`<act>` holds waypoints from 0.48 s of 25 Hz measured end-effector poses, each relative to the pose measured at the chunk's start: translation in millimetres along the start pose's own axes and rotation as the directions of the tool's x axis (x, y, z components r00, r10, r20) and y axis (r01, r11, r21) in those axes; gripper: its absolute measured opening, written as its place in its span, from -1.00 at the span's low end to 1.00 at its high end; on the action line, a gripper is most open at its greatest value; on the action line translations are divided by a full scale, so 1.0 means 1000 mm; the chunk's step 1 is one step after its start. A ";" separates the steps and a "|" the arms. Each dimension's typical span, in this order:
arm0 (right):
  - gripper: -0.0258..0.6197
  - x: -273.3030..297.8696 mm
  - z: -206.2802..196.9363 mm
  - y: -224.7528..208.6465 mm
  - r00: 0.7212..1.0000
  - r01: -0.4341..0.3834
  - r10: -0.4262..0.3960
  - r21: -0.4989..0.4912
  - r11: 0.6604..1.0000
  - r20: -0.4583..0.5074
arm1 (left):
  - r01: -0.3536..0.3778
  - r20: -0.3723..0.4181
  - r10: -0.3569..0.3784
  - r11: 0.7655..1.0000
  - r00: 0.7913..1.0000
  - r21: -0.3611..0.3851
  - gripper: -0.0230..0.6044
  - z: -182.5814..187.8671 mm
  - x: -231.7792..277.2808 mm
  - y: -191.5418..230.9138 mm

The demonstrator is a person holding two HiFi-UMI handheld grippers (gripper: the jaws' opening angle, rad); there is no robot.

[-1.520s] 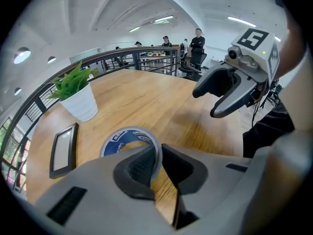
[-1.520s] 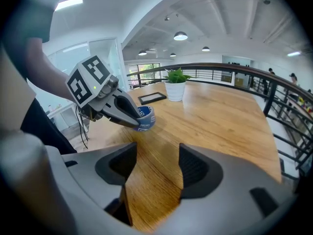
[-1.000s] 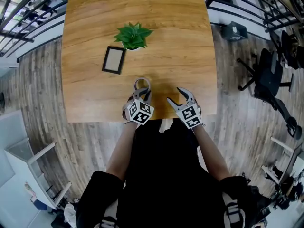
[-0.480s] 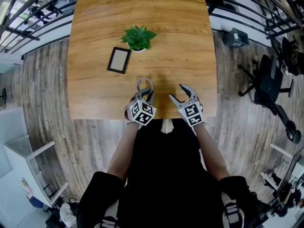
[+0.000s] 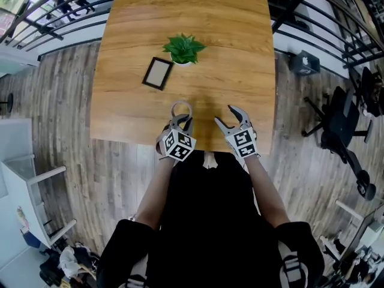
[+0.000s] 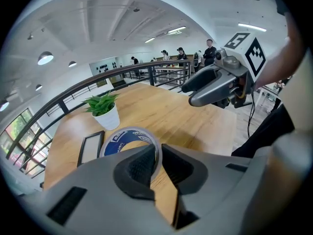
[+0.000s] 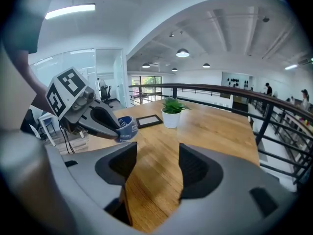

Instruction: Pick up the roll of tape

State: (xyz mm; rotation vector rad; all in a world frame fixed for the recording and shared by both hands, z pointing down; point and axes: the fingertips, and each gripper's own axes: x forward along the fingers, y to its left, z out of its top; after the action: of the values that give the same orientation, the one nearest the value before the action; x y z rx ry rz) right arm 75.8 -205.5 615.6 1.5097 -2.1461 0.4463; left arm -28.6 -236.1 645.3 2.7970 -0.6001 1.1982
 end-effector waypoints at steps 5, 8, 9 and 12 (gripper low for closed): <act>-0.05 -0.002 0.006 -0.003 0.999 -0.033 0.034 -0.036 0.999 0.024 | -0.056 0.010 0.056 0.998 0.998 -0.024 -0.74 0.008 -0.011 -0.001; -0.06 -0.006 0.004 -0.005 0.998 -0.047 0.049 -0.057 0.997 0.027 | -0.084 0.013 0.085 0.996 0.996 -0.036 -0.74 0.012 -0.017 -0.005; -0.06 -0.007 0.006 -0.005 0.998 -0.054 0.056 -0.061 0.997 0.032 | -0.095 0.015 0.095 0.995 0.995 -0.039 -0.74 0.014 -0.018 -0.007; -0.03 -0.014 0.011 -0.006 0.995 -0.081 0.085 -0.067 0.994 0.057 | -0.125 0.014 0.126 0.991 0.992 -0.051 -0.74 0.018 -0.019 -0.012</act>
State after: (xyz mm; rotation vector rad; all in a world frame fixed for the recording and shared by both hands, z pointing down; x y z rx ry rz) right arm 83.3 -202.1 599.1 1.4197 -2.2539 0.3604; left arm -24.0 -222.2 620.9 2.7674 -0.8071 1.1625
